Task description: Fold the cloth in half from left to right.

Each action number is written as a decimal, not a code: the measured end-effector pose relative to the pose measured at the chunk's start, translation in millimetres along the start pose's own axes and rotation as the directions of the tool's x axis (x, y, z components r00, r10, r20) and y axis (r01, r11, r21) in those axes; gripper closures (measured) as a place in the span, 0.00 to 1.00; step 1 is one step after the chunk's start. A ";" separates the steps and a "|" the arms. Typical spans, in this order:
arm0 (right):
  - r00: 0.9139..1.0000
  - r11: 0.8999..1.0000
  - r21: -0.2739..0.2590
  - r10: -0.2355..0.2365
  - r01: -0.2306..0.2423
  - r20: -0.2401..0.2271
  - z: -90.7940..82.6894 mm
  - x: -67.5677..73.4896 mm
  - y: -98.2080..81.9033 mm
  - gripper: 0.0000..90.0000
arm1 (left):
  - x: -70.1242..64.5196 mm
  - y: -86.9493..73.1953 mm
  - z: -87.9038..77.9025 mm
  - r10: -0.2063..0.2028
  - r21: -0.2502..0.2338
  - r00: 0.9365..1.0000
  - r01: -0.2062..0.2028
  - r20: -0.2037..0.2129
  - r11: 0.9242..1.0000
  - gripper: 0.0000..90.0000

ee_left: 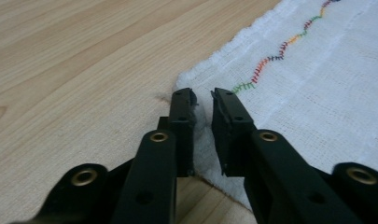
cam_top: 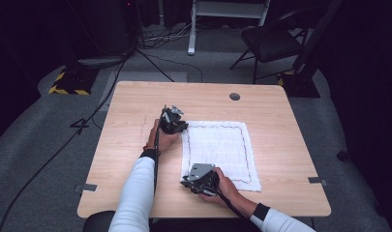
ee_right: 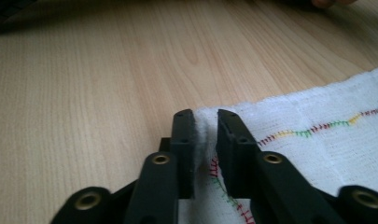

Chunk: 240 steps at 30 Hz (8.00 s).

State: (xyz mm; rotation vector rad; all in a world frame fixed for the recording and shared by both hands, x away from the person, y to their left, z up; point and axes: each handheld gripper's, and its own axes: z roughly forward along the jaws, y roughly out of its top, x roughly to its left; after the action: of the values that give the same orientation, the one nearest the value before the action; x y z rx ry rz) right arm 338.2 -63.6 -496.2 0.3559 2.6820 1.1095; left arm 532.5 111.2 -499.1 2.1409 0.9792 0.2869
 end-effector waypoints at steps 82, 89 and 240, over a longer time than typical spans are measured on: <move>0.961 0.990 -0.103 0.117 -0.093 0.250 -148.9 -43.4 -65.5 0.96 | -83.3 93.5 21.2 0.189 -0.052 0.981 -0.186 0.042 0.981 0.96; 0.958 0.990 -0.090 0.127 -0.108 0.257 -156.7 -43.8 -78.1 0.96 | -96.0 104.9 34.0 0.212 -0.047 0.976 -0.209 0.053 0.977 0.96; 0.861 0.897 0.026 0.414 -0.440 0.294 -50.5 -237.5 -74.0 0.50 | -66.2 47.3 54.0 0.065 0.073 0.998 -0.065 -0.002 0.995 0.26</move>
State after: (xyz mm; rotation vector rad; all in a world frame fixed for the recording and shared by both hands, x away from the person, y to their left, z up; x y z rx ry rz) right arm 538.3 -219.6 -488.8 1.0872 2.4598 0.9456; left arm 539.3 13.8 -496.2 2.2421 0.9370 0.2916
